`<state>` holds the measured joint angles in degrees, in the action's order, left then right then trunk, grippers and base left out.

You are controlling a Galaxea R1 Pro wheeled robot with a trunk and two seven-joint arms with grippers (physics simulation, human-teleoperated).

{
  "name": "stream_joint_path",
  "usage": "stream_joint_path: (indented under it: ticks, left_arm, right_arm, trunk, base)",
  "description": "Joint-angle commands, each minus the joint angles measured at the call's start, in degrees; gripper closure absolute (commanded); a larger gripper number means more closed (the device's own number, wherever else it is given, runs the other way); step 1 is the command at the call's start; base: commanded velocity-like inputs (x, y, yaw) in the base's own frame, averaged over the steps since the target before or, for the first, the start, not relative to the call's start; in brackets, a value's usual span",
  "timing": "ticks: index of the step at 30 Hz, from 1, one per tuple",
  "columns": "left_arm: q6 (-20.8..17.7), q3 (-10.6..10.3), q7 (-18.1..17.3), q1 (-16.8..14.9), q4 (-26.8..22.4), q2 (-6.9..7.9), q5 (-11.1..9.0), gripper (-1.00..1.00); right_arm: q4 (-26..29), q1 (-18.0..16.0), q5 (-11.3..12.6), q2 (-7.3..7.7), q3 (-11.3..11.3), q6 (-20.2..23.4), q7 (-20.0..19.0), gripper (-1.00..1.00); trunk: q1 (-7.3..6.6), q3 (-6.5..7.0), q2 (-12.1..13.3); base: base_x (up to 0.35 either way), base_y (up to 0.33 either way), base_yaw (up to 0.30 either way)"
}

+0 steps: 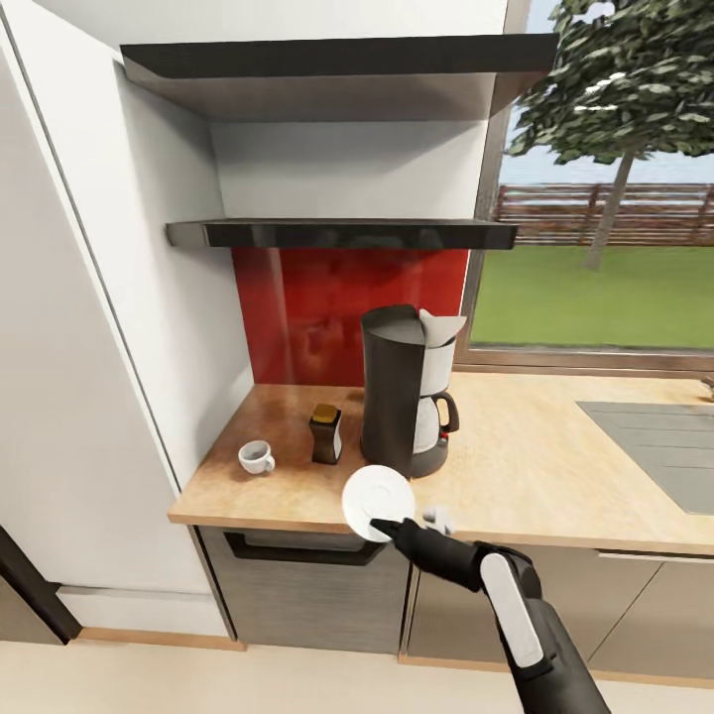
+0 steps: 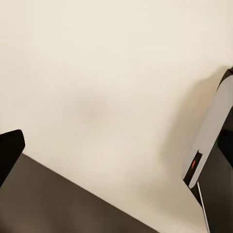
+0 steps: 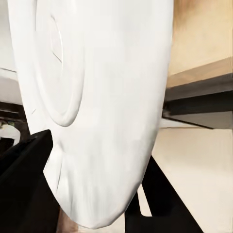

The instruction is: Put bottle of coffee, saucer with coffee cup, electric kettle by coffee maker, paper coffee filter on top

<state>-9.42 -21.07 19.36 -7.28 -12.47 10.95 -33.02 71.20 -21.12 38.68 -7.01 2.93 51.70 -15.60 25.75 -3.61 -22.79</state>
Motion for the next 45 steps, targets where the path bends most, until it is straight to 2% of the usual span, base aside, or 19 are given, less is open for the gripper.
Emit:
stream_joint_path:
  ticks: [1, 4, 9, 12, 13, 14, 18, 25, 28, 34, 45]
  left_arm:
    - [-0.39, -0.47, 0.39, -0.01, -0.19, 0.05, -0.38, -1.0]
    - [-0.52, -0.46, 0.51, -0.01, -0.19, 0.12, -0.38, -1.0]
    - [-0.69, -0.54, 0.59, -0.01, -0.11, 0.21, -0.3, -1.0]
    - [-0.77, -0.55, 0.91, -0.01, -0.07, 0.24, -0.29, -1.0]
    - [-0.82, -0.55, 1.45, -0.01, -0.08, 0.23, -0.29, -1.0]
    - [-1.02, -0.58, 5.19, -0.01, -0.16, 0.01, -0.29, -1.0]
    - [-1.23, -0.7, 6.61, -0.01, -0.12, -0.18, -0.29, -1.0]
    - [-1.38, -0.84, 6.74, -0.01, -0.03, -0.3, -0.21, -1.0]
    - [-1.39, -0.86, 6.81, -0.01, -0.02, -0.16, -0.25, -1.0]
    - [-1.21, -0.9, 8.98, -0.01, 1.51, -0.4, -0.24, -1.0]
    - [-1.28, -0.85, 9.38, -0.01, 2.44, -0.49, -0.2, -1.0]
  right_arm:
    - [-0.1, -0.06, 0.53, -0.05, 0.22, 0.65, -0.44, 1.0]
    - [-1.78, -0.06, 1.61, -0.03, 0.15, 1.02, -0.41, 1.0]
    - [-6.15, -0.06, 1.96, -0.02, 0.04, 1.21, -0.32, 1.0]
    - [-6.48, -0.06, 2.0, -0.02, 0.24, 1.27, 0.02, 1.0]
    - [-6.52, -0.06, 2.01, -0.02, 0.27, 1.28, 0.37, 1.0]
    - [-6.58, -0.06, 2.12, -0.02, 0.32, 1.24, 3.04, 1.0]
    - [-6.51, -0.06, 2.34, -0.02, 0.29, 1.21, 5.81, 1.0]
    - [-5.86, -0.06, 2.58, -0.05, 0.24, 1.24, 8.28, 1.0]
    - [-3.64, -0.06, 2.78, -0.1, 0.24, 1.77, 9.59, 1.0]
    - [-1.85, -0.06, 2.71, -0.11, 0.24, 4.6, 9.79, 1.0]
    - [-2.02, -0.06, 2.54, -0.11, 0.22, 4.88, 9.88, 1.0]
  trunk:
    - [0.04, -0.13, -0.13]
    - [0.04, -0.13, -0.13]
    - [0.04, -0.13, -0.13]
    - [0.04, -0.13, -0.13]
    - [0.04, -0.13, -0.13]
    - [0.04, -0.13, -0.13]
    - [0.04, -0.13, -0.13]
    - [0.04, -0.13, -0.13]
    - [0.04, -0.13, -0.13]
    - [0.04, -0.13, -0.13]
    - [0.04, -0.13, -0.13]
  base:
    - [0.0, 0.0, 0.0]
    - [0.013, 0.0, 0.0]
    - [0.111, 0.058, 0.0]
    - [0.22, 0.202, 0.0]
    - [0.23, 0.219, 0.0]
    - [0.07, 0.065, 0.0]
    - [0.024, 0.022, 0.0]
    - [0.001, 0.001, 0.0]
    - [0.005, 0.0, 0.0]
    - [0.145, 0.15, 0.0]
    - [0.056, 0.059, 0.0]
